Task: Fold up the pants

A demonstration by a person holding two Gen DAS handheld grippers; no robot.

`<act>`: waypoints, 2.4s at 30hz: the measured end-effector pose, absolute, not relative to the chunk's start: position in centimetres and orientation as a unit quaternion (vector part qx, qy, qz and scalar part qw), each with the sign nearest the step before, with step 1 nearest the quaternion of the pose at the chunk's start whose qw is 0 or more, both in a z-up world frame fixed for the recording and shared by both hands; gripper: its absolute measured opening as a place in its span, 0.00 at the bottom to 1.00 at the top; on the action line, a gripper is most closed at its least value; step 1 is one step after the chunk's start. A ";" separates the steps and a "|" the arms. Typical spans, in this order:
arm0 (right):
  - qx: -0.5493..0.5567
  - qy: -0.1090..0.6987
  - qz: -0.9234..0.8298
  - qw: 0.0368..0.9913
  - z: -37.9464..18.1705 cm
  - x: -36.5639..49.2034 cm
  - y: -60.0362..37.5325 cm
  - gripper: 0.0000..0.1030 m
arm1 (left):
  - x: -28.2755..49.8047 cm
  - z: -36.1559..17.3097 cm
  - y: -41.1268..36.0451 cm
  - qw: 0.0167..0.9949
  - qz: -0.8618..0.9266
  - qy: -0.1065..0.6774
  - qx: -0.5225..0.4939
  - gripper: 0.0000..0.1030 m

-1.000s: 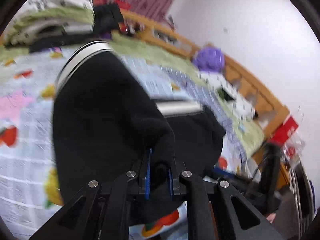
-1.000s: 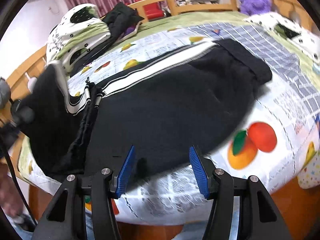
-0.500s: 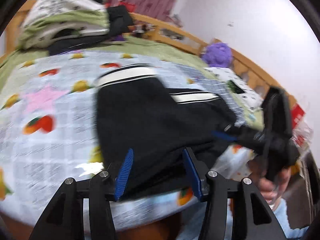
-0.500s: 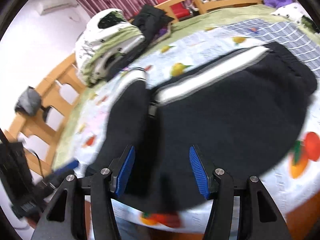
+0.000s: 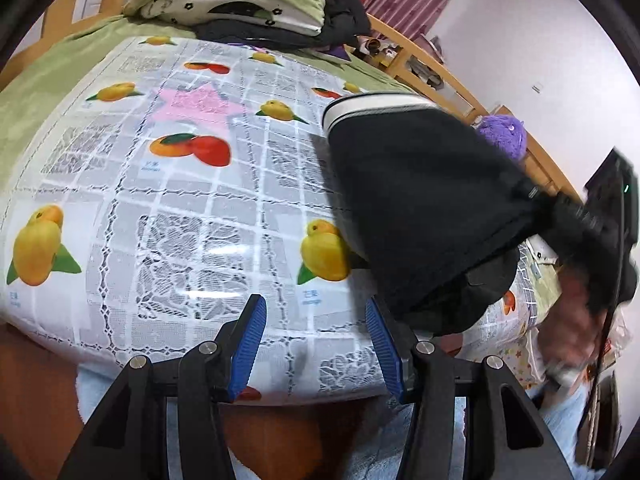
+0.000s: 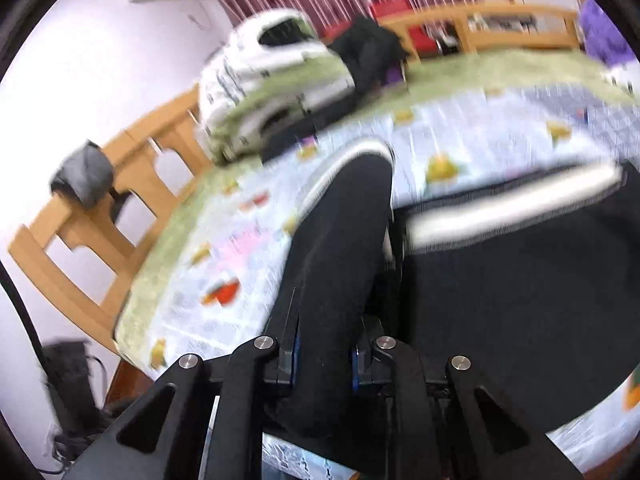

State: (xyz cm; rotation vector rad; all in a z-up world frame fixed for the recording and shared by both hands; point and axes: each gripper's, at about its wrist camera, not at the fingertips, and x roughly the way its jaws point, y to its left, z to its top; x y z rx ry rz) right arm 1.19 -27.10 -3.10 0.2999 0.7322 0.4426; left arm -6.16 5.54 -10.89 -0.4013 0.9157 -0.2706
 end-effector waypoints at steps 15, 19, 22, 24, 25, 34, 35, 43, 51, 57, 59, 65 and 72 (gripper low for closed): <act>0.046 0.304 0.020 0.951 -2.3 3.0 -47.5 0.15 | -3.5 -9.4 -3.9 0.870 -0.192 0.438 -0.119 0.48; 0.061 0.358 -0.015 0.932 -6.7 4.3 -51.3 0.16 | -2.4 -9.7 -7.3 0.859 -0.223 0.449 -0.108 0.48; 0.053 0.399 -0.019 0.915 -10.0 4.7 -52.2 0.18 | -1.9 -9.9 -9.4 0.853 -0.243 0.449 -0.107 0.48; 0.061 0.394 -0.013 0.917 -10.4 4.0 -52.7 0.25 | -1.5 -10.1 -10.7 0.848 -0.255 0.452 -0.111 0.48; 0.063 0.395 -0.023 0.916 -10.2 3.6 -53.0 0.31 | -1.3 -10.2 -11.1 0.845 -0.259 0.453 -0.113 0.48; 0.113 0.376 -0.016 0.919 -9.3 1.9 -56.3 0.57 | 2.1 -14.0 -13.8 0.806 -0.289 0.488 -0.170 0.53; 0.135 0.377 -0.012 0.916 -9.7 2.6 -57.0 0.62 | 2.6 -14.4 -13.8 0.798 -0.295 0.491 -0.187 0.53; 0.265 0.419 0.053 0.867 -13.9 7.7 -58.4 0.74 | 5.0 -15.9 -14.6 0.774 -0.303 0.503 -0.237 0.43; 0.236 0.381 0.077 0.891 -8.1 5.2 -53.4 0.30 | 4.8 -10.7 -9.9 0.825 -0.279 0.432 -0.233 0.28; 0.233 0.373 0.158 0.884 -7.4 3.4 -43.9 0.30 | 3.3 -8.6 1.4 0.846 -0.236 0.405 -0.255 0.28; 0.223 0.378 0.177 0.881 -8.5 2.9 -40.4 0.30 | 2.7 -8.6 4.2 0.850 -0.220 0.405 -0.256 0.28; 0.128 0.434 0.145 0.880 -11.6 2.6 -33.5 0.48 | 2.0 -11.7 7.5 0.842 -0.163 0.470 -0.210 0.39; 0.044 0.389 0.135 0.910 -6.5 1.1 -32.7 0.49 | -0.5 -12.3 8.9 0.869 -0.145 0.441 -0.174 0.54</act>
